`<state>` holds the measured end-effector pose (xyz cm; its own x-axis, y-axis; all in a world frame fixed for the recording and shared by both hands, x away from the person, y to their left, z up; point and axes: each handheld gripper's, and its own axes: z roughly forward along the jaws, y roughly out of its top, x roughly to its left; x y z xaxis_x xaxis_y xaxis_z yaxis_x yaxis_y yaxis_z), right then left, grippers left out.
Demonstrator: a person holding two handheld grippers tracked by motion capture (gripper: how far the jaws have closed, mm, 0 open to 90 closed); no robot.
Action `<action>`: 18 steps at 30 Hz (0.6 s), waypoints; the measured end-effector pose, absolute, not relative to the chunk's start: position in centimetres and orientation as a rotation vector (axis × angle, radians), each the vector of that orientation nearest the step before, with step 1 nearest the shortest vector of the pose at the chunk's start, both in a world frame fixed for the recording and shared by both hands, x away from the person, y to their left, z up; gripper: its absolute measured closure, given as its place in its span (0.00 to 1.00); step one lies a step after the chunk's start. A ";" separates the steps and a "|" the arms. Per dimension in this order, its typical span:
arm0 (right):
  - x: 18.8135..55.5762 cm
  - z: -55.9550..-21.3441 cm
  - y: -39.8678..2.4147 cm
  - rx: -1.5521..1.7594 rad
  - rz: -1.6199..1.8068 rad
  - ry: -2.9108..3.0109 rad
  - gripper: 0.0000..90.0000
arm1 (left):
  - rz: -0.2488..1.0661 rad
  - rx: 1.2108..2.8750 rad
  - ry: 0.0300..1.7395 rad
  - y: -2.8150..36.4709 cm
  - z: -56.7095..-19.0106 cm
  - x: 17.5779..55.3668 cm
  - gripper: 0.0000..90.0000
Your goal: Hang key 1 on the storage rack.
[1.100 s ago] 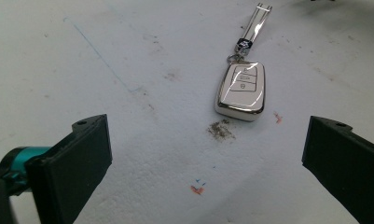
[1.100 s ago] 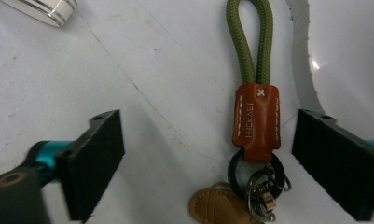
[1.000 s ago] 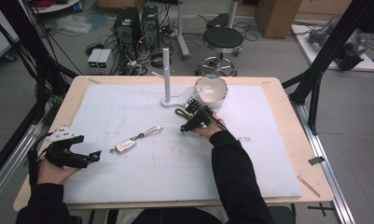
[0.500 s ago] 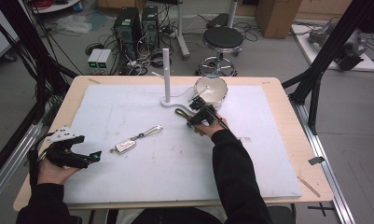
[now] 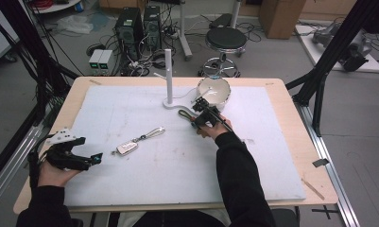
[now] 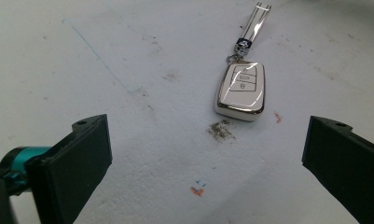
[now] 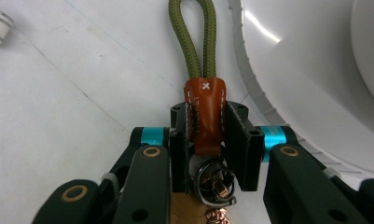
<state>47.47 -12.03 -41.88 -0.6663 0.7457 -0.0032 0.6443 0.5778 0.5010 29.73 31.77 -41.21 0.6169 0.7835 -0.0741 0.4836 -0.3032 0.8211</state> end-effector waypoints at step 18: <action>46.1 -37.9 -12.9 1.107 0.856 2.577 0.80 | 0.432 1.966 1.006 31.7 -41.3 29.8 0.02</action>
<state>46.12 -12.95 -37.95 -0.6964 0.7168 0.0358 0.5957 0.5495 0.5858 29.75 31.72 -41.30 0.6143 0.7855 -0.0749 0.4867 -0.3025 0.8195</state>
